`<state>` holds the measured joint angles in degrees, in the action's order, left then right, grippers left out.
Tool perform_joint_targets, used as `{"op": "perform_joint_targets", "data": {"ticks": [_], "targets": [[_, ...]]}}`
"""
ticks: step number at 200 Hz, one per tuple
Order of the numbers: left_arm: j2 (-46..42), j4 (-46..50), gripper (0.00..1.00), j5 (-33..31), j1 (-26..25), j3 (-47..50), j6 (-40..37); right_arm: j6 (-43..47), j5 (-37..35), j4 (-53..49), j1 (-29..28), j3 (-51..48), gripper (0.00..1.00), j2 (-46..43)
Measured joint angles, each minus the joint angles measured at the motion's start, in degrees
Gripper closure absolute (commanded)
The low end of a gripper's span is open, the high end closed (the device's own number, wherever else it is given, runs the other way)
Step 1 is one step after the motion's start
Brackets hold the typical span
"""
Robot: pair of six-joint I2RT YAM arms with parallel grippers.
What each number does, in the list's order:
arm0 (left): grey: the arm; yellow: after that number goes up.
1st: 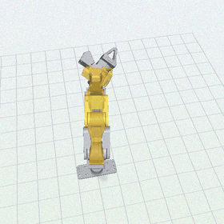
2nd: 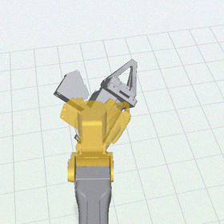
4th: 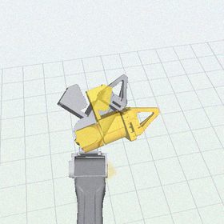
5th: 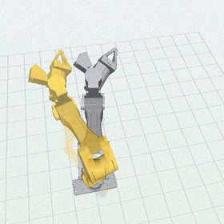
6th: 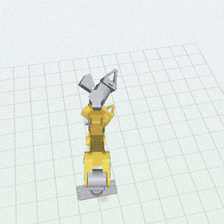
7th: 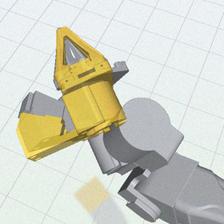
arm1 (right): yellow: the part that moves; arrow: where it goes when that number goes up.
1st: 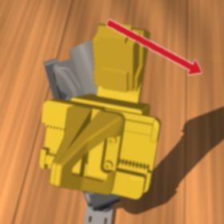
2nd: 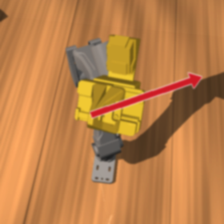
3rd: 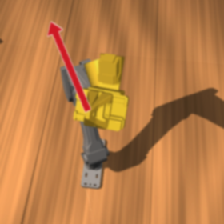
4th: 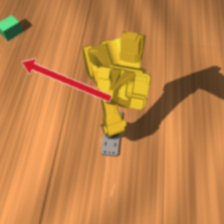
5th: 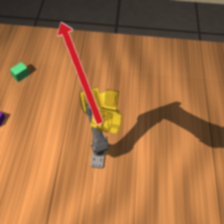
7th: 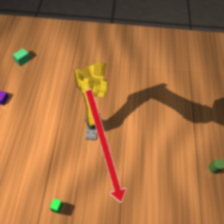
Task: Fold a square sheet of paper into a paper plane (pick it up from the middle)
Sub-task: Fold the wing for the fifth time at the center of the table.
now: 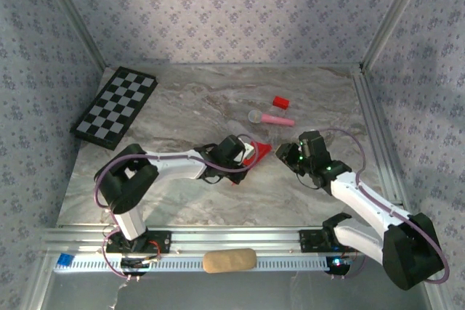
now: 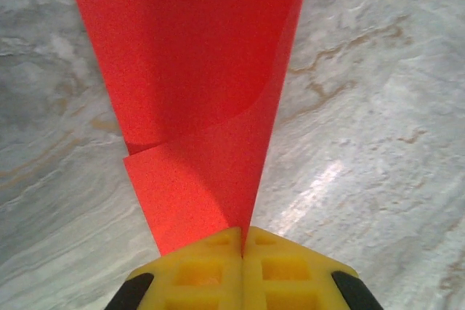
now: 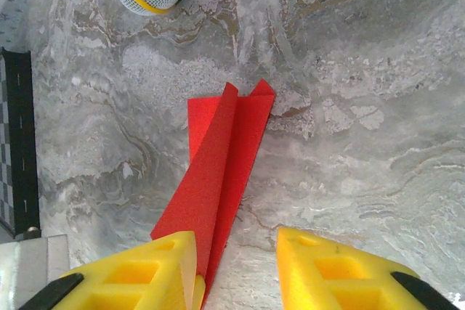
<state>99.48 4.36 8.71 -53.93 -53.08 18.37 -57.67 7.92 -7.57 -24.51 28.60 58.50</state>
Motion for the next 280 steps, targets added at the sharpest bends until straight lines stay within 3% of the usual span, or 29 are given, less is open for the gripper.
{"op": "perform_joint_targets", "data": {"ticks": [52, 124, 146, 186, 280], "targets": [[2.6, -0.8, 0.96, 8.3, 1.6, -0.1, 1.7, 2.2, 1.0, 0.7, 0.0, -0.8, 0.65, 0.2], [5.4, -1.6, 0.95, 14.9, 2.7, -1.7, 3.7, 6.9, 4.4, 5.7, -2.3, -0.8, 0.67, 6.3], [6.1, -1.6, 0.95, 16.7, 3.3, -2.2, 4.3, 8.2, 5.3, 7.5, -3.0, -0.8, 0.78, 7.8], [7.1, -1.7, 0.96, 19.6, 4.2, -2.7, 6.1, 10.2, 9.1, 10.3, -3.2, -1.0, 0.87, 10.0], [9.9, -3.6, 0.97, 25.0, 5.7, -4.5, 11.4, 11.2, 14.7, 14.7, -4.1, -1.0, 0.93, 17.0]]}}
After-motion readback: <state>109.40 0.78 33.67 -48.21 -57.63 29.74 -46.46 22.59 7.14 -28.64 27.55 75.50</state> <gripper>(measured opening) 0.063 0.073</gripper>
